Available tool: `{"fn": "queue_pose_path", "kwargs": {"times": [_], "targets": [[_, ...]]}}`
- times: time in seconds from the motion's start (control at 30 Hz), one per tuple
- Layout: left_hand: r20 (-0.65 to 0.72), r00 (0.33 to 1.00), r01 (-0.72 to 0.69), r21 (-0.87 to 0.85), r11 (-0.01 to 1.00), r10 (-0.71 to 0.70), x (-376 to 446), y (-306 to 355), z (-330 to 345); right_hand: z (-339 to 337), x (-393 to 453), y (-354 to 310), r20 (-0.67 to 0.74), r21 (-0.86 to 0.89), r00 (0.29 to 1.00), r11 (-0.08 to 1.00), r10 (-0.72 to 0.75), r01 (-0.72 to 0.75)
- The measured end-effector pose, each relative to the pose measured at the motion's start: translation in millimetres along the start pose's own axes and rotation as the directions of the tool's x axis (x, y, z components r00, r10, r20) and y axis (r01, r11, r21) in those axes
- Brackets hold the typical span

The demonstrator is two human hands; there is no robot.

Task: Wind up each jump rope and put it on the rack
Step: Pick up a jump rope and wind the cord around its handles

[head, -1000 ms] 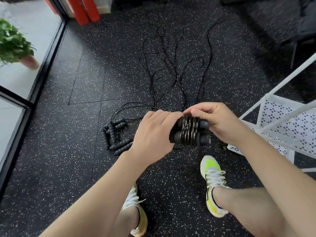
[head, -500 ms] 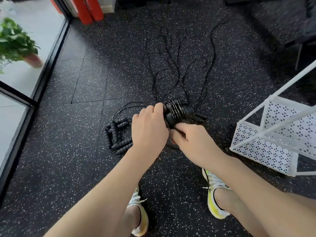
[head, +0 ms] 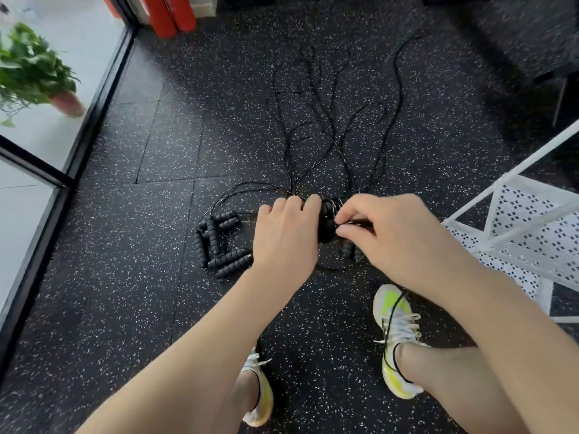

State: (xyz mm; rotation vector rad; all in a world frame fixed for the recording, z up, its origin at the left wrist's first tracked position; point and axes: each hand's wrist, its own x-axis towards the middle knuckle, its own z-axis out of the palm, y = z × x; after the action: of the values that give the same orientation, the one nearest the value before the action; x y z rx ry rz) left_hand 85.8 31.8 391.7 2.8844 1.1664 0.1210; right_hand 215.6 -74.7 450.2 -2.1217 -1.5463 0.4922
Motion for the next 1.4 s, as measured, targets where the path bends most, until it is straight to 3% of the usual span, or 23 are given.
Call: {"fn": "queue_pose_path", "kwargs": {"times": [0.17, 0.43, 0.57, 0.67, 0.83, 0.97, 1.03, 1.1, 1.17, 1.27, 1.4], "targets": [[-0.047, 0.987, -0.157, -0.053, 0.986, 0.154, -9, 13, 7, -24, 11, 18, 0.004, 0.132, 0.995, 0.986, 0.101, -0.1], [-0.264, 0.903, -0.383, -0.138, 0.913, 0.339, -11, 21, 18, -33, 21, 54, 0.235, 0.395, 0.969, 0.904, 0.073, -0.164], [-0.296, 0.879, -0.444, -0.223, 0.868, 0.374, -13, 24, 16, -30, 22, 65, 0.247, 0.491, 0.967, 0.853, 0.057, -0.176], [-0.333, 0.89, -0.421, -0.334, 0.843, 0.312, -14, 24, 12, -25, 20, 69, 0.245, 0.62, 0.967, 0.755, 0.075, -0.215], [-0.338, 0.934, -0.291, -0.521, 0.802, 0.119, -14, 24, -4, 3, 19, 55, 0.268, 0.847, 0.959, 0.451, 0.093, -0.281], [-0.239, 0.966, -0.062, -0.592, 0.803, -0.102, -8, 21, -12, 29, 17, 42, 0.203, 0.837, 0.968, 0.486, 0.148, -0.25], [-0.172, 0.971, 0.036, -0.59, 0.806, -0.169, -4, 21, -13, 40, 15, 37, 0.203, 0.741, 0.951, 0.599, 0.232, -0.304], [-0.086, 0.972, 0.127, -0.587, 0.799, -0.218, -2, 19, -13, 50, 14, 30, 0.217, 0.638, 0.95, 0.704, 0.224, -0.312], [-0.011, 0.967, 0.208, -0.549, 0.81, -0.255, 0, 15, -11, 53, 13, 23, 0.249, 0.662, 0.949, 0.681, 0.194, -0.313], [-0.033, 0.97, 0.204, -0.427, 0.881, -0.241, 1, 12, -8, 54, 15, 21, 0.303, 0.793, 0.943, 0.513, 0.137, -0.329], [-0.01, 0.983, 0.164, -0.414, 0.895, -0.185, -1, 14, -4, 60, 13, 25, 0.236, 0.74, 0.954, 0.602, 0.188, -0.301]]}}
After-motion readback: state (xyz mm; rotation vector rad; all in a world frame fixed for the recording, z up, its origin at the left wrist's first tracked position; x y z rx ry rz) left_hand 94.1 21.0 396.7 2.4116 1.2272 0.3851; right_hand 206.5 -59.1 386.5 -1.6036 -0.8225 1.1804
